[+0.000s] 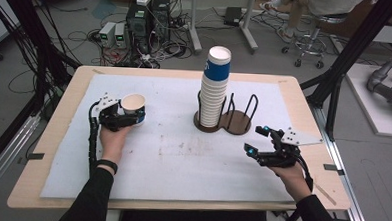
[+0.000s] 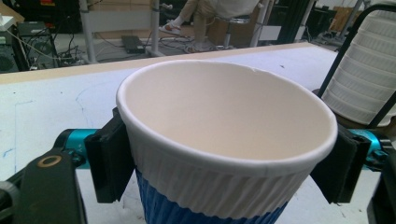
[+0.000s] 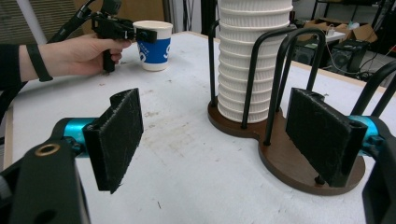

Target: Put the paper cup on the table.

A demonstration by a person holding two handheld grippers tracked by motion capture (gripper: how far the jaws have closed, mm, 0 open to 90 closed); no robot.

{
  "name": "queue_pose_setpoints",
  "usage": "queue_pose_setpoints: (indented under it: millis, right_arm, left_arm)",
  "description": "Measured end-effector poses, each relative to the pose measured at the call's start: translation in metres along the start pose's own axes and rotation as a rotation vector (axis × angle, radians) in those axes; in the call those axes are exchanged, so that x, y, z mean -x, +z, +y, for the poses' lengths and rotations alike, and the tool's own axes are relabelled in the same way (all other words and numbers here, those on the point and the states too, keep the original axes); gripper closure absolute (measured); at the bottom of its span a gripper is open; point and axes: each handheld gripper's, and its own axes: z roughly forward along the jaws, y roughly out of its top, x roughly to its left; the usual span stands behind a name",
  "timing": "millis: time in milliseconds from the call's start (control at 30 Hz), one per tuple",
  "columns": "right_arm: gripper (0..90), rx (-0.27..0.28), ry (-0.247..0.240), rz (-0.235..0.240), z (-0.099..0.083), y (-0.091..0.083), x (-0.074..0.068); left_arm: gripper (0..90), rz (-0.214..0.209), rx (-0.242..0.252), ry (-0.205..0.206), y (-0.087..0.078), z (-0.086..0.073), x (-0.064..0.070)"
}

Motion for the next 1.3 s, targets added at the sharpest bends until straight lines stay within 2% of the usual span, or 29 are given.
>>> queue_pose_setpoints:
  millis: [733,933,1000,1100,1300]
  right_arm:
    - [19.9,0.001,-0.01,0.014,0.001,0.007,0.0]
    - [19.9,-0.004,-0.01,0.028,0.002,0.009,0.0]
    - [19.9,-0.005,-0.011,0.033,0.003,0.01,-0.001]
    - [19.9,-0.007,-0.012,0.035,0.003,0.011,-0.001]
    - [19.8,0.011,-0.009,0.027,0.004,0.01,0.002]
  left_arm:
    - [16.6,0.006,-0.04,0.039,-0.008,-0.003,0.003]
    - [10.0,0.026,-0.045,0.027,-0.009,-0.002,0.004]
    - [8.4,0.017,-0.041,0.015,-0.011,-0.002,0.004]
    - [7.8,0.019,-0.049,-0.004,-0.014,-0.001,0.004]
    - [7.5,0.048,-0.085,-0.001,-0.027,-0.002,0.008]
